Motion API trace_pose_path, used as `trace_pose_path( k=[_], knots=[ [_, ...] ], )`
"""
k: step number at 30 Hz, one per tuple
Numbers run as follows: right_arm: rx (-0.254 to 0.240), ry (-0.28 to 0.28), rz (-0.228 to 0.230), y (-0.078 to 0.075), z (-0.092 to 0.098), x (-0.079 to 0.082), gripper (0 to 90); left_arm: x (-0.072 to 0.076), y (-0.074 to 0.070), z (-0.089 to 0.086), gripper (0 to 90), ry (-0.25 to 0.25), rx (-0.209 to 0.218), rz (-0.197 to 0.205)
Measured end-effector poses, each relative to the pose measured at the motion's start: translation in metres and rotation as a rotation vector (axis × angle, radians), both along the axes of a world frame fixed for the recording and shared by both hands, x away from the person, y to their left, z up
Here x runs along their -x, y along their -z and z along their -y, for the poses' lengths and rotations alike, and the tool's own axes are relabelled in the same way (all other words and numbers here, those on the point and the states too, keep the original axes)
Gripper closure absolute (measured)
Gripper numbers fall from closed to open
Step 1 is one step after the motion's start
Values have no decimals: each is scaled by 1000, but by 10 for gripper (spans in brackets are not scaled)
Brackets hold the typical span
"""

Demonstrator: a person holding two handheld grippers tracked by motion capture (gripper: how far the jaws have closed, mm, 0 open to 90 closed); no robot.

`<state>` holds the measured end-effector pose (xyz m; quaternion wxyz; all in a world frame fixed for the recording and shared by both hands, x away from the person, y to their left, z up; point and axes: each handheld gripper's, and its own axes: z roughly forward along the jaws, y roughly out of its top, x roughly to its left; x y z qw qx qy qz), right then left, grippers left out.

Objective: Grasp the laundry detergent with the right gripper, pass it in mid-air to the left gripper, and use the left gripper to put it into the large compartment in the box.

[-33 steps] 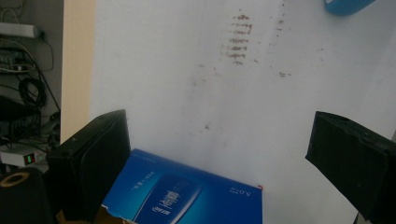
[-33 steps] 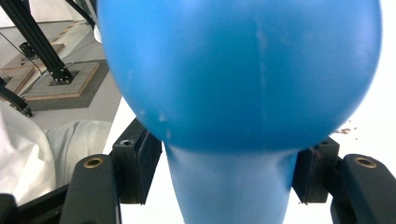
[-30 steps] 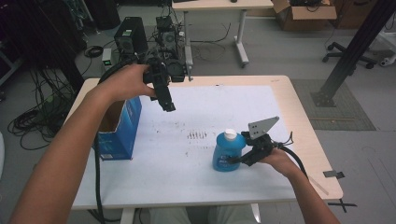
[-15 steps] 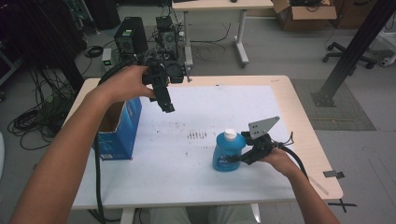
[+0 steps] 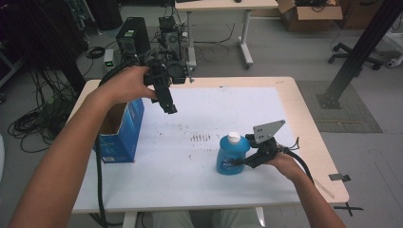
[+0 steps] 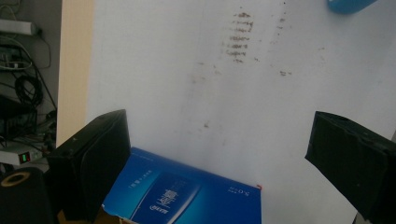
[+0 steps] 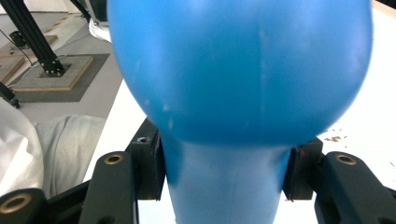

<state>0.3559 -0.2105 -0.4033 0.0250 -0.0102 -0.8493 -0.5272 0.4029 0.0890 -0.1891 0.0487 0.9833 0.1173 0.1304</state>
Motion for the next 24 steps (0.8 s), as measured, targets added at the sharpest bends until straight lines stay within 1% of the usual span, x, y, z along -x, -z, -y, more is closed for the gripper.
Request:
trace_pose_path(
  k=[3, 6, 12, 18, 22, 24],
  knots=[
    [1, 1, -4, -1, 1, 1, 445, 1, -1, -1, 67, 1, 2, 3],
    [-9, 7, -12, -4, 2, 1, 445, 2, -2, -1, 67, 0, 3, 4],
    [-2, 17, 2, -13, 4, 3, 445, 7, -4, 1, 67, 6, 7, 10],
    [10, 36, 14, -24, 6, 4, 445, 14, -8, 5, 67, 23, 6, 16],
    [2, 48, 8, -33, 7, 4, 444, 18, -11, 8, 68, 28, 9, 14],
    [4, 51, 15, -38, 8, 3, 444, 20, -13, 10, 68, 31, 13, 14]
  ],
)
